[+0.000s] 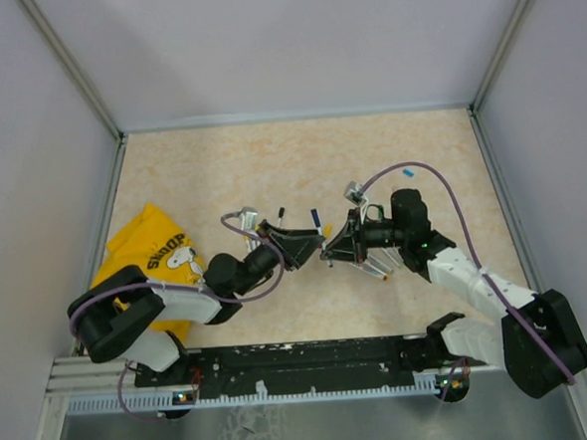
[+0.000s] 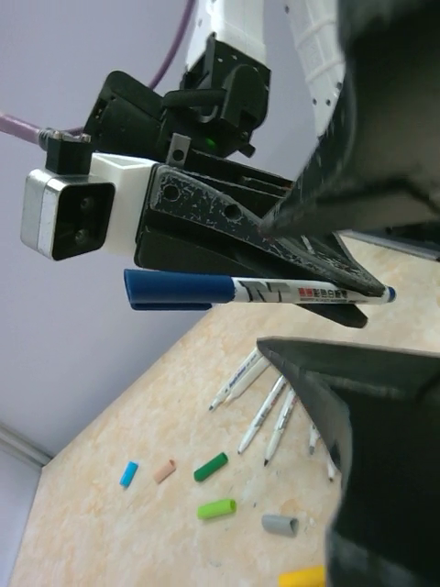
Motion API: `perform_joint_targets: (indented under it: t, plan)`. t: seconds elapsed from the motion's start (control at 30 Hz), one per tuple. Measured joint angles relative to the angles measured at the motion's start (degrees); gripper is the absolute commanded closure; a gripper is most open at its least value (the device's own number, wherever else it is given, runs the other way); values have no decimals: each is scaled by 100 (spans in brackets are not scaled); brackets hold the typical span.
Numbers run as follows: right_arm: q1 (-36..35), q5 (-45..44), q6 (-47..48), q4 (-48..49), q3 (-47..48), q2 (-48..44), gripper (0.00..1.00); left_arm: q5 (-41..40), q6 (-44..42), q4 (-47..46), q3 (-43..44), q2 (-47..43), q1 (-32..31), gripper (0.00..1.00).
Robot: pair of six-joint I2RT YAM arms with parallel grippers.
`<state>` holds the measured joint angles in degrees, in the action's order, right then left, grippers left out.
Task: Open the pen caps
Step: Pick up the pen from the center of the board, then open the pen cap from the pen.
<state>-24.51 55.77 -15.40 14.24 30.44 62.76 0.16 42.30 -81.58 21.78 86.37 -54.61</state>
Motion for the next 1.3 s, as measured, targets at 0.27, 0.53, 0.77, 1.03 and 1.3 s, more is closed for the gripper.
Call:
perform_joint_targets:
  t: [0.27, 0.53, 0.77, 1.03, 1.3]
  plan:
    - [127, 195, 879, -984, 302, 22, 100, 146, -564, 289, -616, -1344, 111, 9]
    - [144, 234, 2098, -2140, 807, 160, 100, 566, -1097, 2048, -562, -2962, 538, 1]
    - [144, 81, 2603, -2693, 903, 166, 100, 592, -1200, 3246, -446, -3534, 717, 1]
    - [144, -4, 2830, -2894, 907, 181, 100, 800, -1121, 3797, -94, -3438, 866, 1]
    - [144, -24, 2896, -2970, 907, 199, 100, 935, -922, 3834, 7, -3191, 914, 1]
